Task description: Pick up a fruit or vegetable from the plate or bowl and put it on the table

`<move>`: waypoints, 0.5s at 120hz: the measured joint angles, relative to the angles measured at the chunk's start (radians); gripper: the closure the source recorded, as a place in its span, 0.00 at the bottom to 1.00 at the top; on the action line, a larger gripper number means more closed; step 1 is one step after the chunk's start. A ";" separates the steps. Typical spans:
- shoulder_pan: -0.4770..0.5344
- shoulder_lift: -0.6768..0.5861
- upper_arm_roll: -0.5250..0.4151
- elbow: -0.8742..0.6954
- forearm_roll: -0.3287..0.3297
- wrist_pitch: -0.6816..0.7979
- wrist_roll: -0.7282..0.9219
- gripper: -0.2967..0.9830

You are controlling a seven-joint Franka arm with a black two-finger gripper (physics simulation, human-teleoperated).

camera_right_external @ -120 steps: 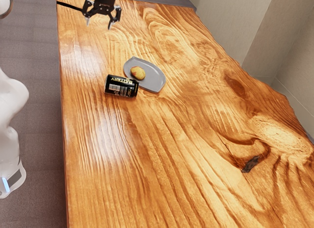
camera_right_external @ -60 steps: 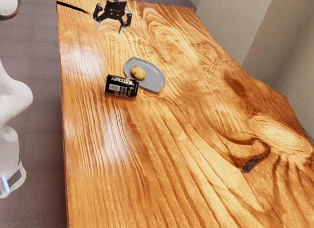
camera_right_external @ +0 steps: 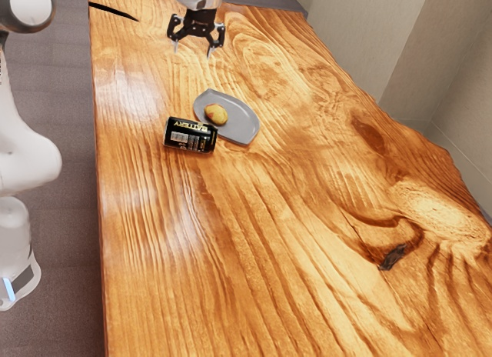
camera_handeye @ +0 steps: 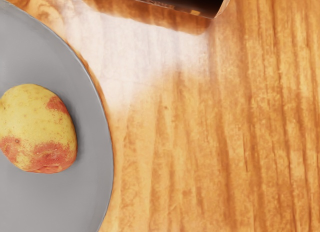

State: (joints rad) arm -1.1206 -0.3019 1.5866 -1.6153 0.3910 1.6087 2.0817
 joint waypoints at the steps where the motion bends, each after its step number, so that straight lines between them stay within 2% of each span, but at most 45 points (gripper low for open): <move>1: -0.016 0.000 0.012 0.004 0.000 0.000 0.000 0.23; 30: -0.380 -0.026 0.303 0.086 -0.027 0.004 -0.011 0.23; 60: -0.436 -0.047 0.396 0.072 -0.064 0.005 -0.021 0.23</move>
State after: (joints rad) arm -1.5561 -0.3485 1.9826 -1.5430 0.3272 1.6132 2.0607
